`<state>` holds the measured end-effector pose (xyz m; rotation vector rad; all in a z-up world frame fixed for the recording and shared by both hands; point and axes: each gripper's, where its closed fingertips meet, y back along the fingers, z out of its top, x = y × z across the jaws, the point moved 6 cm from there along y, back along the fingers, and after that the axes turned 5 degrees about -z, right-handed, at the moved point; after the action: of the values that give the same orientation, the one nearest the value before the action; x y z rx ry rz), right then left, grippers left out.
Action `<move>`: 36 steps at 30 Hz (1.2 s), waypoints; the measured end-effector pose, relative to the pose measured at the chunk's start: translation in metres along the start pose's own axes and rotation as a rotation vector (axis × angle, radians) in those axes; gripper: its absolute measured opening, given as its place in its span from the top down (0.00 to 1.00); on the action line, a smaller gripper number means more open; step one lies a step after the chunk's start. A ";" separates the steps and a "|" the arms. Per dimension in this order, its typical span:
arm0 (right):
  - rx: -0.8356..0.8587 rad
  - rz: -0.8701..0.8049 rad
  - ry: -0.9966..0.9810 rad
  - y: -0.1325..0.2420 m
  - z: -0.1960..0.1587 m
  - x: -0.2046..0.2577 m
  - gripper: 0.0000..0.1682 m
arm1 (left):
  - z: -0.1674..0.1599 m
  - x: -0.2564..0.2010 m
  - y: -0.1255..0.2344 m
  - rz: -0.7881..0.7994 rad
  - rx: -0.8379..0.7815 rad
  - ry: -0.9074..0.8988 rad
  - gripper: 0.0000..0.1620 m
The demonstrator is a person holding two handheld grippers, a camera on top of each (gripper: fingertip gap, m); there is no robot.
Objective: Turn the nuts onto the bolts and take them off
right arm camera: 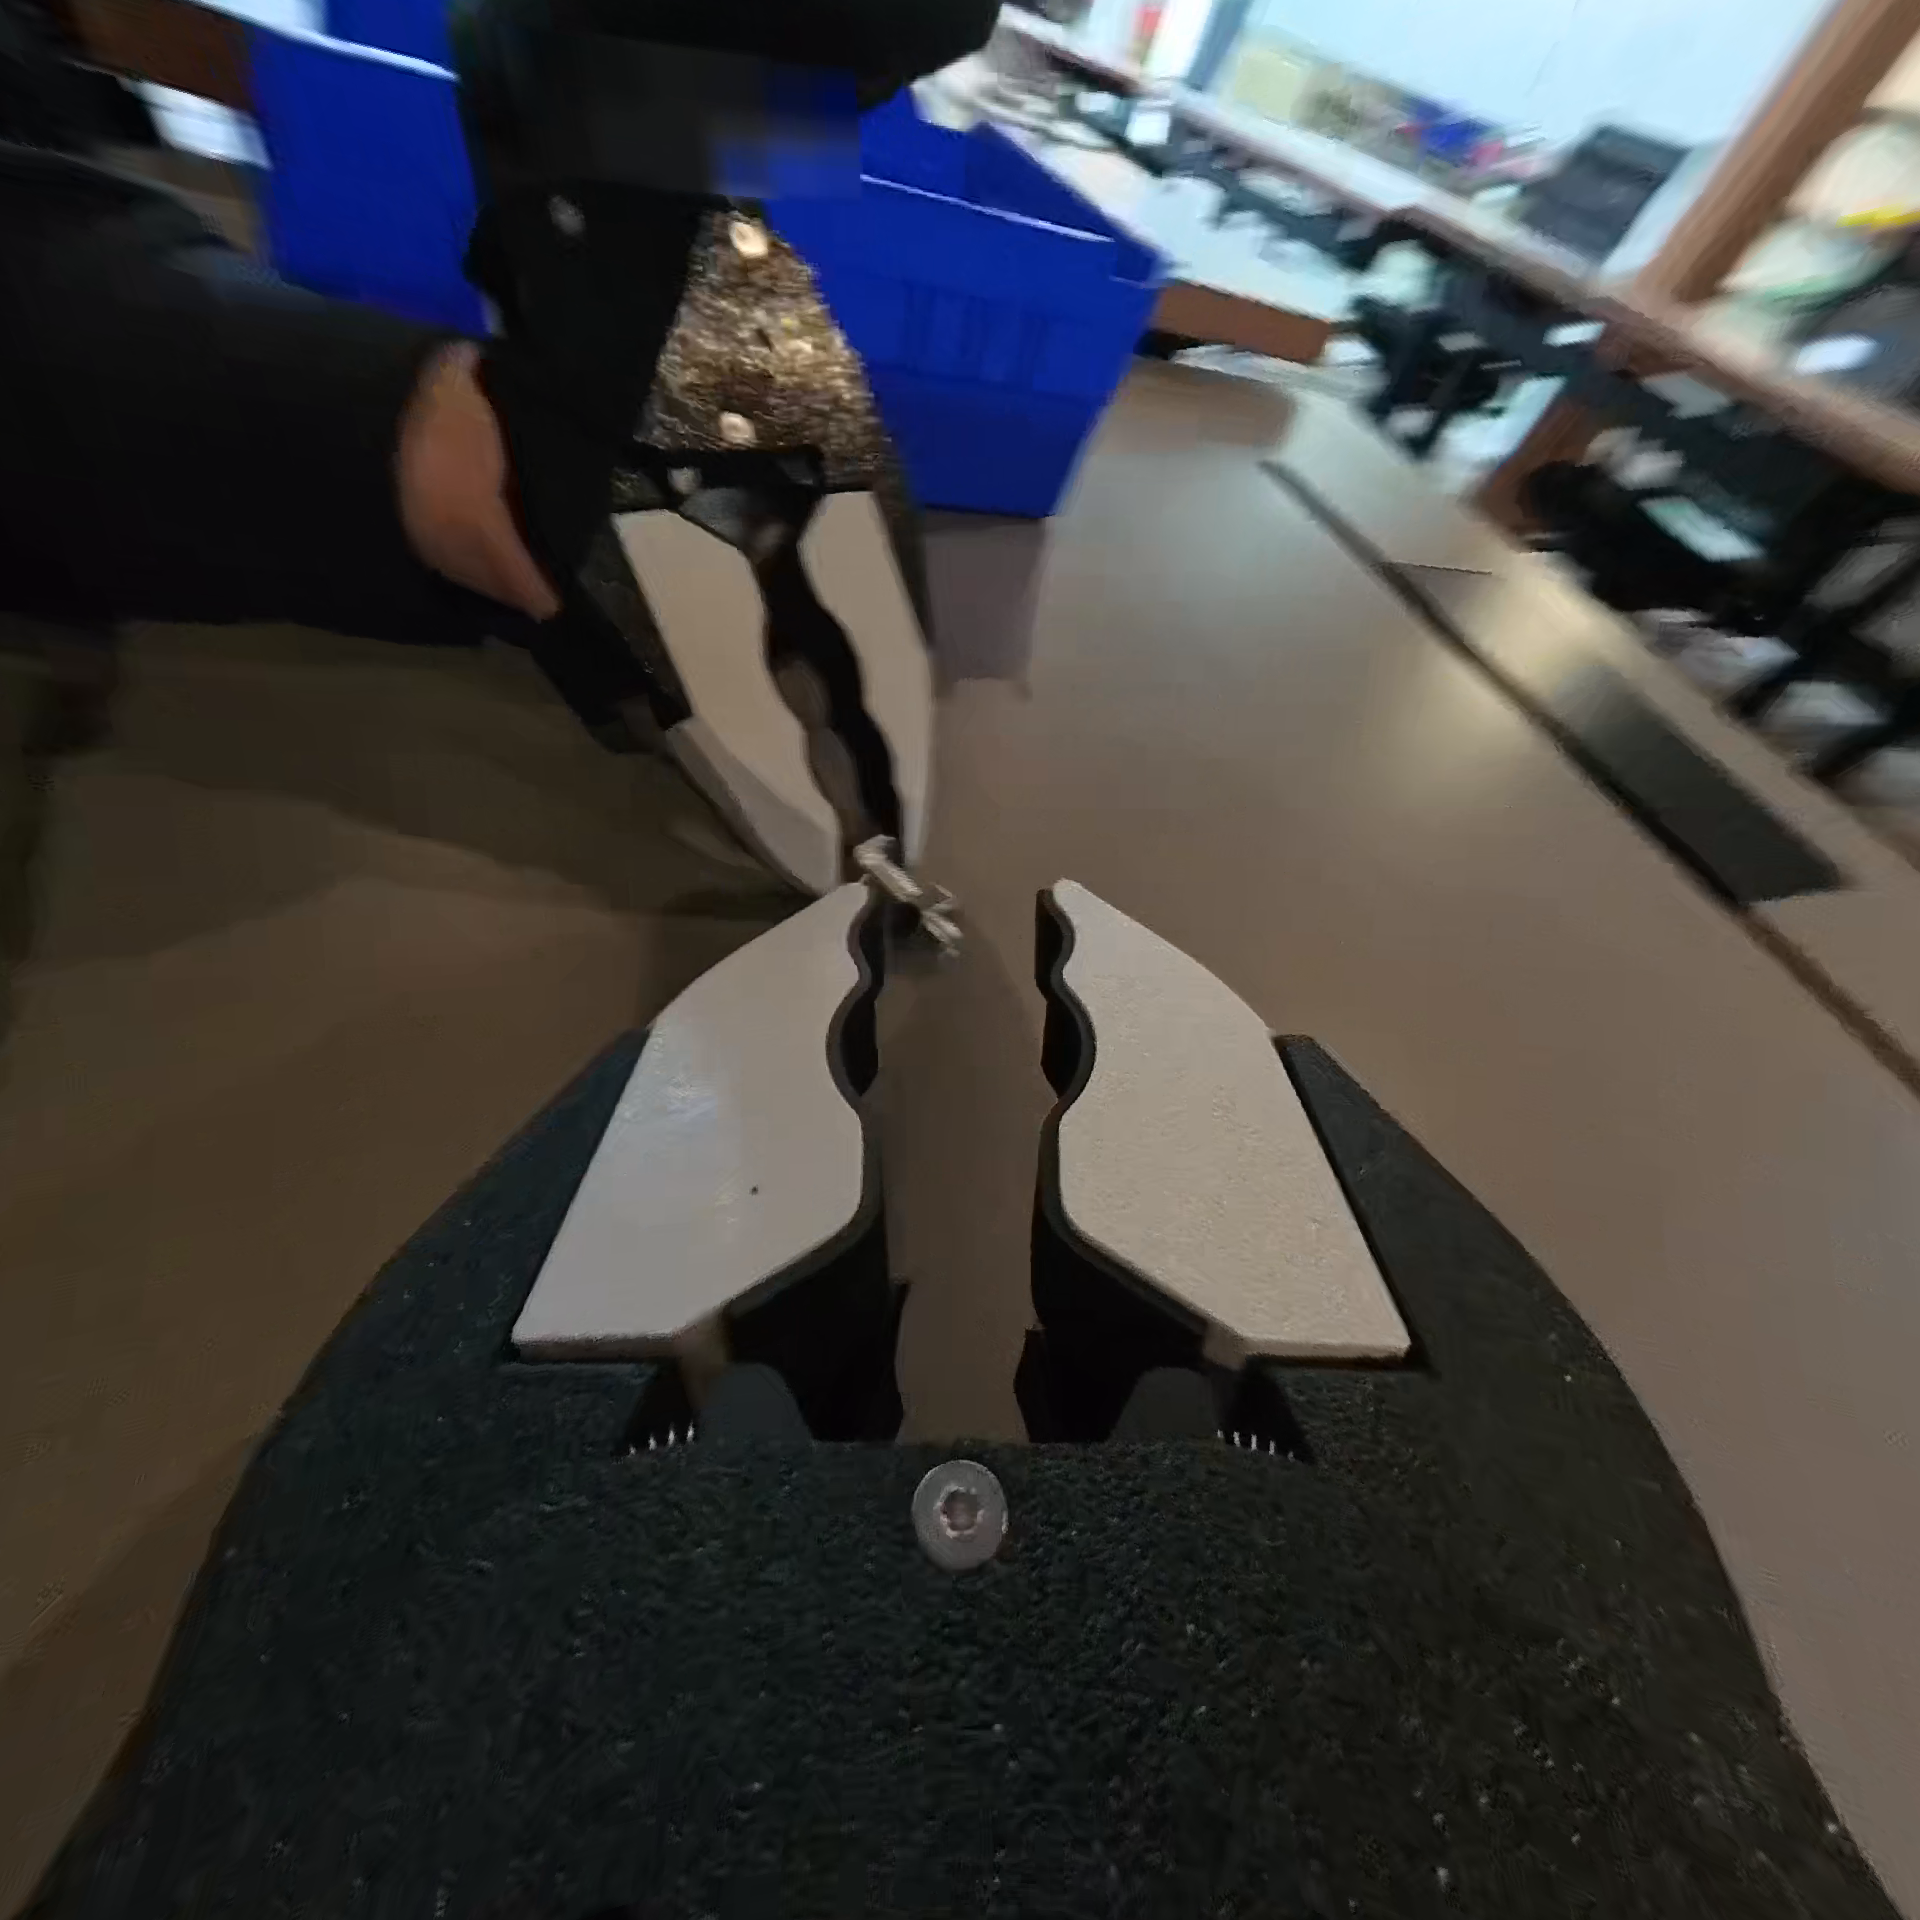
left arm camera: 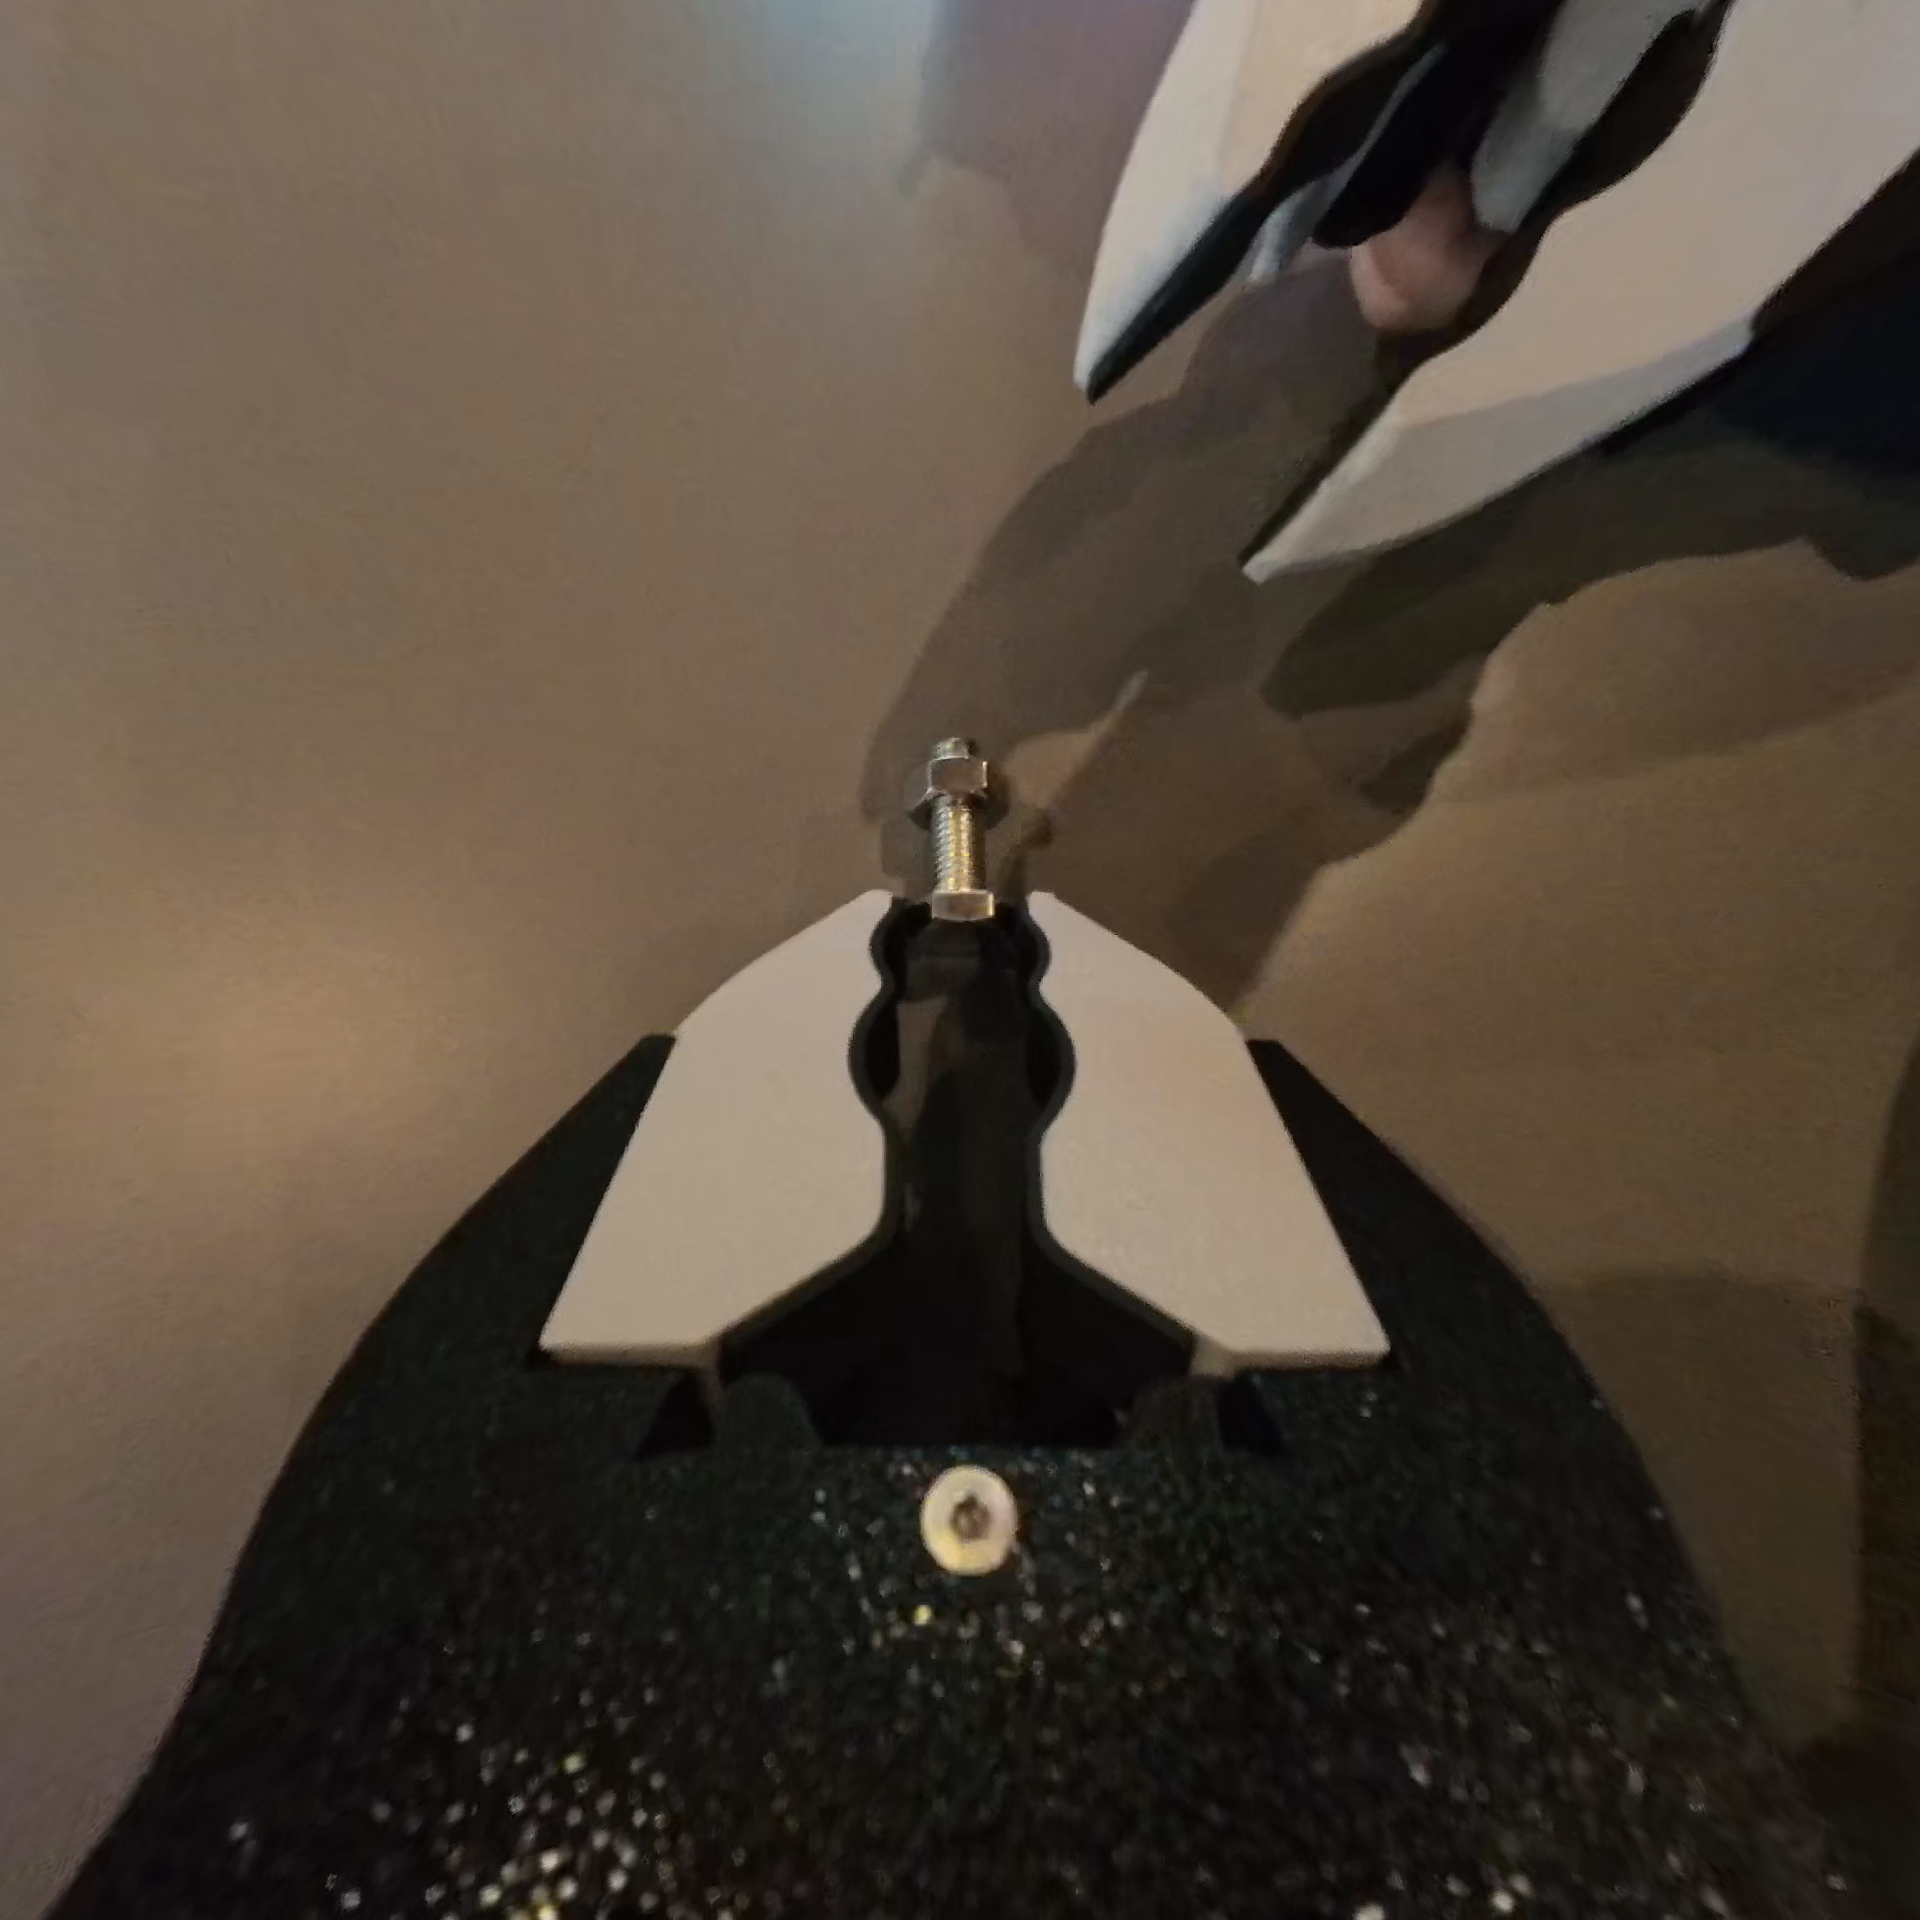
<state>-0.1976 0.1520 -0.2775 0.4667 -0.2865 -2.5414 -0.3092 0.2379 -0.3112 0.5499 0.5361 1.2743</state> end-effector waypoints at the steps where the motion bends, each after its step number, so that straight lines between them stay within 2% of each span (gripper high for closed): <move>1: -0.003 0.046 -0.010 0.000 0.001 0.003 0.83 | 0.001 -0.002 0.000 0.005 -0.010 -0.044 0.88; 4: 0.021 0.188 -0.064 0.000 0.001 0.014 0.80 | 0.003 -0.014 0.000 -0.031 -0.032 -0.229 0.88; 8: 0.036 0.221 -0.094 0.000 -0.001 0.014 0.77 | 0.002 -0.024 -0.003 -0.042 -0.025 -0.388 0.89; 12: 0.099 0.238 -0.064 -0.004 -0.005 0.021 0.77 | 0.004 -0.024 -0.001 -0.047 -0.052 -0.391 0.89; 17: 0.101 0.224 -0.029 -0.006 -0.001 0.024 0.76 | 0.018 -0.027 0.015 -0.081 -0.287 -0.368 0.89; 20: 0.043 0.273 -0.158 -0.001 0.003 0.018 0.76 | 0.021 -0.028 0.018 -0.106 -0.336 -0.366 0.89; 23: 0.020 0.363 -0.371 -0.001 0.003 0.011 0.76 | 0.025 -0.034 0.022 -0.165 -0.417 -0.373 0.89; 27: -0.042 0.505 -0.549 0.001 0.004 0.008 0.83 | 0.026 -0.036 0.021 -0.192 -0.423 -0.379 0.89; 31: -0.023 0.501 -0.529 0.000 0.004 0.010 0.82 | 0.026 -0.039 0.019 -0.201 -0.417 -0.395 0.89; 34: -0.002 0.469 -0.496 -0.002 0.001 0.012 0.89 | 0.026 -0.040 0.018 -0.209 -0.415 -0.404 0.89; 36: -0.014 0.454 -0.481 -0.002 0.002 0.012 0.89 | 0.026 -0.040 0.018 -0.206 -0.421 -0.398 0.89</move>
<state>-0.2084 0.1474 -0.2792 -0.2098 -0.4861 -2.1681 -0.3139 0.2001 -0.2766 0.3674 -0.0132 1.0073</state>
